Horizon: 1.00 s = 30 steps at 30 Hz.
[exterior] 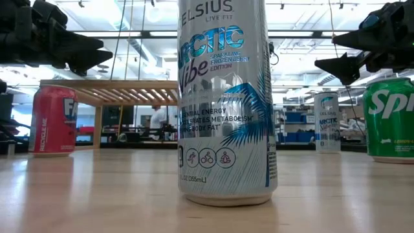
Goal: Place canned beverage on shelf
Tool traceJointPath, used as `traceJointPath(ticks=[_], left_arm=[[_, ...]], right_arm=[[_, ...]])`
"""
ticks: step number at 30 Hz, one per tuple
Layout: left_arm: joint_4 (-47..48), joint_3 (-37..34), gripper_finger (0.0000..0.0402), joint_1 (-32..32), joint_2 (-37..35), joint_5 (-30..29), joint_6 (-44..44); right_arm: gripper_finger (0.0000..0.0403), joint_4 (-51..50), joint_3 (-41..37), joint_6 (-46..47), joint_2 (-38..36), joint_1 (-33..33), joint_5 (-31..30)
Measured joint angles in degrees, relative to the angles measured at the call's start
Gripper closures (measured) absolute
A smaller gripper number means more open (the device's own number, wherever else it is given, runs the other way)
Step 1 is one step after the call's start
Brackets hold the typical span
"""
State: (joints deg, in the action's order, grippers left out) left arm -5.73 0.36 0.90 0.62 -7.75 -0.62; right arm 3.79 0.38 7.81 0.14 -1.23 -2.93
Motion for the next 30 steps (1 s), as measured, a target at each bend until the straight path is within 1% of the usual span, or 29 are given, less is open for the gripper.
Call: traceJointPath(ticks=[30], left_arm=[[0.0, 0.0, 0.0153, 0.0, 0.0, 0.0, 0.0]], right_arm=[[0.0013, 0.0, 0.0, 0.0, 0.0, 0.0, 0.0]])
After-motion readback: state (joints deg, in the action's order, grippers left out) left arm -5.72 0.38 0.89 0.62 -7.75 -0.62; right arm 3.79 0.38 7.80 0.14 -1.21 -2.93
